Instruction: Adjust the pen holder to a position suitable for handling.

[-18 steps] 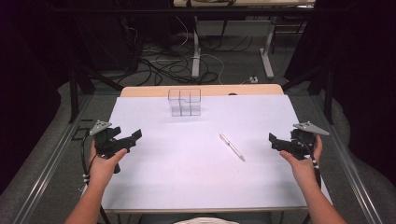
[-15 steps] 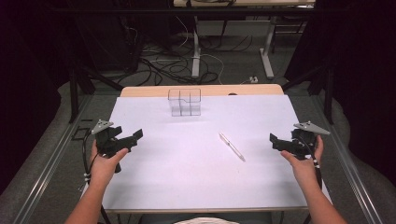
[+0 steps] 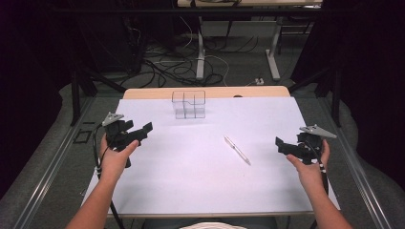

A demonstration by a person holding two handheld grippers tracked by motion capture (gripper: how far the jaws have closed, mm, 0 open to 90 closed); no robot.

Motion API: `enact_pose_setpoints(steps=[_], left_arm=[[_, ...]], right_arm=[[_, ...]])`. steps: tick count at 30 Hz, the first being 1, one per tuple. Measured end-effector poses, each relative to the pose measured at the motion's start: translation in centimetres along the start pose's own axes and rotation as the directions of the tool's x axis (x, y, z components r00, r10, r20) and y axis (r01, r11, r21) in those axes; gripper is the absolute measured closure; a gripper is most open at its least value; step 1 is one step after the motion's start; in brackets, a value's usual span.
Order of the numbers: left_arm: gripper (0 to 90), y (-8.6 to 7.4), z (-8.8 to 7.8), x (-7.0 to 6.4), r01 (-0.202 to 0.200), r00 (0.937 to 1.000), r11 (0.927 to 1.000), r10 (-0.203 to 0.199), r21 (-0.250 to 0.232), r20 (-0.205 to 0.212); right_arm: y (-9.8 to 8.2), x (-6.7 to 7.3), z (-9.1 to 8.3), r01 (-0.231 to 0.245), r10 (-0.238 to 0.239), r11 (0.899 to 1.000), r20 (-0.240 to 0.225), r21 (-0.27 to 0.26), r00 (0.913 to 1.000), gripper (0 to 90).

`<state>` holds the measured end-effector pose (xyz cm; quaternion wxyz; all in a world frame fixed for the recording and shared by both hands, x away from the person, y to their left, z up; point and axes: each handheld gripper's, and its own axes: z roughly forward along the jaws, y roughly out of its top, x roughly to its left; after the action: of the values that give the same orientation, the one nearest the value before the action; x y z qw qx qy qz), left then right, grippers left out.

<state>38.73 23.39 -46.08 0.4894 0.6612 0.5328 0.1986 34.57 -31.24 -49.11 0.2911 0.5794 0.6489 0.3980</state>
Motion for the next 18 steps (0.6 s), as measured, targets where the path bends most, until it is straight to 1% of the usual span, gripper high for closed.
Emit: enact_pose_setpoints(steps=[3,4,6,8,9,10,12,13,14,18], left_arm=[[16.6,0.8,0.8,-0.5,0.004,1.0,0.9999,-0.004,0.01,-0.001],[17.4,1.1,1.1,-0.7,0.002,1.0,0.9999,-0.002,0.012,0.0],[20.3,1.6,1.5,-1.1,-0.007,1.0,0.9997,0.007,0.022,-0.007],[22.7,2.2,1.8,-1.5,-0.017,0.9997,0.9996,0.017,0.021,-0.017],[23.5,2.5,2.0,-1.6,-0.018,0.9996,0.9995,0.019,0.026,-0.021],[24.2,2.8,2.1,-1.7,-0.02,0.9995,0.9995,0.02,0.024,-0.025],[27.5,3.3,2.4,-1.9,-0.027,0.9993,0.9994,0.028,0.021,-0.027],[28.4,3.6,2.6,-2.0,-0.032,0.999,0.9992,0.032,0.024,-0.03],[28.5,3.6,2.6,-2.0,-0.032,0.999,0.9992,0.032,0.024,-0.03],[29.1,5.1,3.5,-2.6,-0.048,0.998,0.9979,0.049,0.044,-0.038]], right_arm=[[0.0,0.0,-0.2,0.004,-0.004,1.0,-0.001,-0.002,1.0,4.0],[0.0,0.1,-0.2,-0.002,0.002,1.0,0.003,-0.003,1.0,4.5],[0.0,0.1,-0.3,-0.005,0.005,1.0,-0.005,-0.002,1.0,5.1],[-0.1,0.1,-0.2,-0.006,0.006,1.0,-0.002,-0.005,1.0,5.5],[-0.1,0.0,-0.2,-0.005,0.005,1.0,-0.005,0.004,1.0,5.7],[-0.2,0.0,-0.1,-0.005,0.005,1.0,-0.004,-0.008,1.0,6.0],[-0.2,0.1,-0.1,-0.013,0.013,1.0,-0.014,0.008,0.9998,6.2],[-0.2,0.1,-0.1,-0.011,0.011,1.0,-0.014,0.007,0.9998,6.2],[-0.1,0.2,-0.1,-0.01,0.01,1.0,-0.013,0.004,0.9999,6.4],[-0.1,0.2,-0.2,-0.01,0.01,1.0,-0.011,0.002,0.9999,6.7]])
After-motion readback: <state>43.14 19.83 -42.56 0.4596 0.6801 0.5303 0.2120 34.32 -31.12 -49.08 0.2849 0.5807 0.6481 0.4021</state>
